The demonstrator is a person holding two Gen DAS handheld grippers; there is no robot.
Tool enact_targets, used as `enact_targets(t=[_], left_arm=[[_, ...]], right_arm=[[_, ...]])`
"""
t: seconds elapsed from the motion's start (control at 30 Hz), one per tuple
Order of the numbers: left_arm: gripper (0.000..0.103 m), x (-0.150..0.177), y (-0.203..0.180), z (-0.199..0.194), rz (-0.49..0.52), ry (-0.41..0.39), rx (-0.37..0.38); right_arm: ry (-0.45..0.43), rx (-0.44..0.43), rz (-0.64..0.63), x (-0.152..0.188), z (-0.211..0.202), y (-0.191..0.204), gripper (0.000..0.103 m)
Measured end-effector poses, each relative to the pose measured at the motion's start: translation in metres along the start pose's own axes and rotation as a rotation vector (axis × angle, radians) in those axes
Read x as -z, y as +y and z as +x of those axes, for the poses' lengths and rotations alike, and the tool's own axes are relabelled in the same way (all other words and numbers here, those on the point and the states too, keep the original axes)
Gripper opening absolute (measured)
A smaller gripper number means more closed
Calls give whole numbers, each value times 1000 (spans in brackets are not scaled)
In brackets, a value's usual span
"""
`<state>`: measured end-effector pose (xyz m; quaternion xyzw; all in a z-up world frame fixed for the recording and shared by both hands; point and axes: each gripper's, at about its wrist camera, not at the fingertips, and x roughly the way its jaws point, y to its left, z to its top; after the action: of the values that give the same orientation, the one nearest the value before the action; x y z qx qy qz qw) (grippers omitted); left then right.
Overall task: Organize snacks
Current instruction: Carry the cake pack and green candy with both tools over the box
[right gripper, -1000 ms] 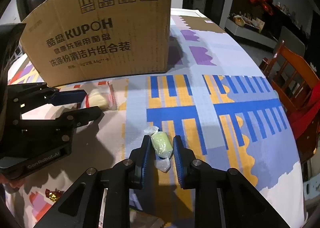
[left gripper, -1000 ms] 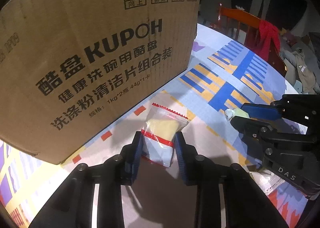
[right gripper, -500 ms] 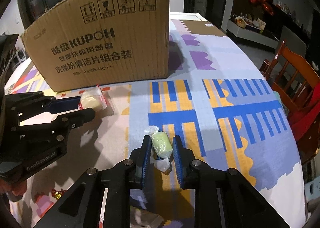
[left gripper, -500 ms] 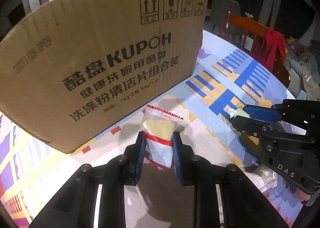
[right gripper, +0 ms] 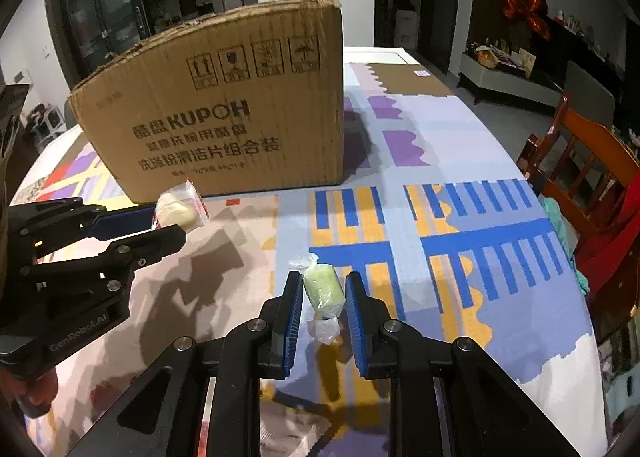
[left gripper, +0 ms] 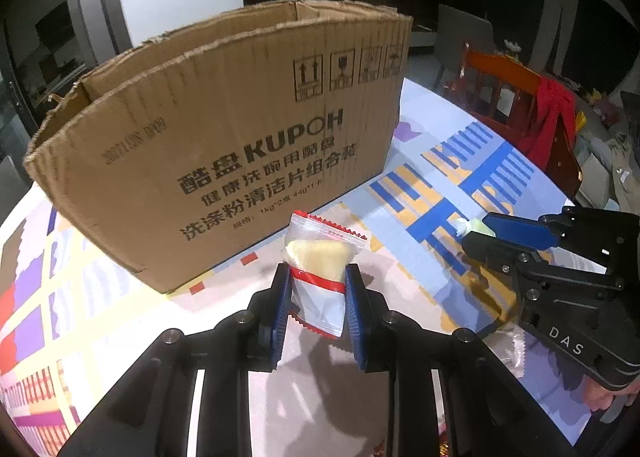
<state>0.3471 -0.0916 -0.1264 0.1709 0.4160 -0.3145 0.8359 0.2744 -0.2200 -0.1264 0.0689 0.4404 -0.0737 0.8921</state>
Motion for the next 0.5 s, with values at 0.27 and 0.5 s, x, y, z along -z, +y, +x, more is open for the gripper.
enact_targets(t=[0.27, 0.5], left_arm=[[27, -1, -6, -22, -34, -28, -29], [27, 0, -12, -43, -65, -54, -55]], right_arm=[[-33, -22, -7, -3, -16, -1, 23], [-68, -46, -15, -6, -34, -3, 23]])
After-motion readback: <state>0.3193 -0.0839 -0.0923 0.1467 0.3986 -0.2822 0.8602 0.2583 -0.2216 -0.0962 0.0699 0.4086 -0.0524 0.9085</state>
